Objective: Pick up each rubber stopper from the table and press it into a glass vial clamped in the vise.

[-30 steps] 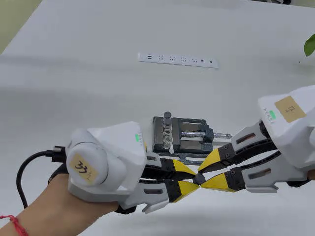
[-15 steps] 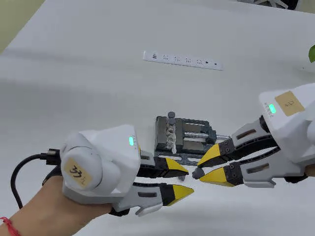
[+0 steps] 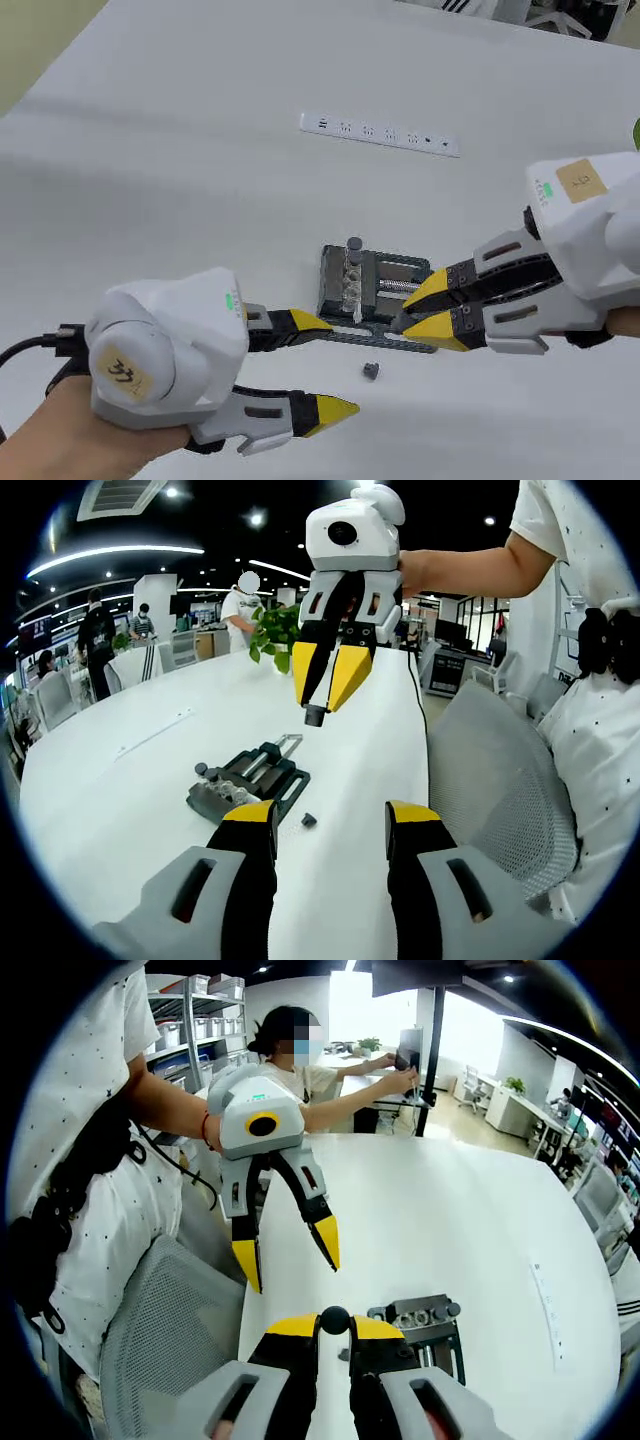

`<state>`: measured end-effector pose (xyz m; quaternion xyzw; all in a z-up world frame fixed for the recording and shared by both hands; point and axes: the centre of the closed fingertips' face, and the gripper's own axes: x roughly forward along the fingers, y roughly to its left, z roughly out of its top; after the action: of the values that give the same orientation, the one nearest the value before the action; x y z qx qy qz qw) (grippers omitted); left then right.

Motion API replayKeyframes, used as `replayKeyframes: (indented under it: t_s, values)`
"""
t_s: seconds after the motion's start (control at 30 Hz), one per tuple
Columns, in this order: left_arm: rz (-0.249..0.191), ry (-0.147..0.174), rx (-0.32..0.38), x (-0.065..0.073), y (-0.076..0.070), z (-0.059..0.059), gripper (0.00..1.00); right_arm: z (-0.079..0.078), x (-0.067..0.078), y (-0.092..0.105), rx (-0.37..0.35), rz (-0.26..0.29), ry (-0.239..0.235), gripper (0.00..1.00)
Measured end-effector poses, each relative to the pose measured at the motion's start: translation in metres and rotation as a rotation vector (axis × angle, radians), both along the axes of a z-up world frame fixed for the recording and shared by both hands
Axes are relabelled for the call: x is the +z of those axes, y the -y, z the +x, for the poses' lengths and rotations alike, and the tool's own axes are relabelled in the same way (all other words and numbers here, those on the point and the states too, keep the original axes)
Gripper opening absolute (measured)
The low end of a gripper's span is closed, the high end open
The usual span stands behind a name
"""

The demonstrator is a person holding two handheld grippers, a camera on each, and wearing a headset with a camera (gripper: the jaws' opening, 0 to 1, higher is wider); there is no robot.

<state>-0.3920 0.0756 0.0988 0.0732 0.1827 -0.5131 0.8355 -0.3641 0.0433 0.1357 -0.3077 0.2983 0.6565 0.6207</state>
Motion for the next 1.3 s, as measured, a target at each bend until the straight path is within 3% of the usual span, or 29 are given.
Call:
replayKeyframes:
  t_s: [0.27,0.33,0.57,0.7,1.3]
  values:
    - [0.004,0.023,0.060,-0.009,-0.018,0.005,0.55,0.027,-0.003,-0.006,-0.046,-0.013,0.012,0.06]
    - [-0.001,0.012,0.072,-0.010,-0.022,0.006,0.56,0.033,-0.005,-0.007,-0.060,-0.017,0.010,0.06]
    - [0.008,0.020,0.095,-0.019,-0.032,0.008,0.66,0.052,-0.013,-0.016,-0.095,-0.043,0.008,0.06]
    - [0.003,0.014,0.102,-0.018,-0.034,0.007,0.68,0.065,-0.019,-0.019,-0.114,-0.054,0.005,0.06]
    - [-0.006,-0.009,0.131,-0.031,-0.049,0.008,0.79,0.089,-0.041,-0.033,-0.133,-0.085,-0.005,0.06]
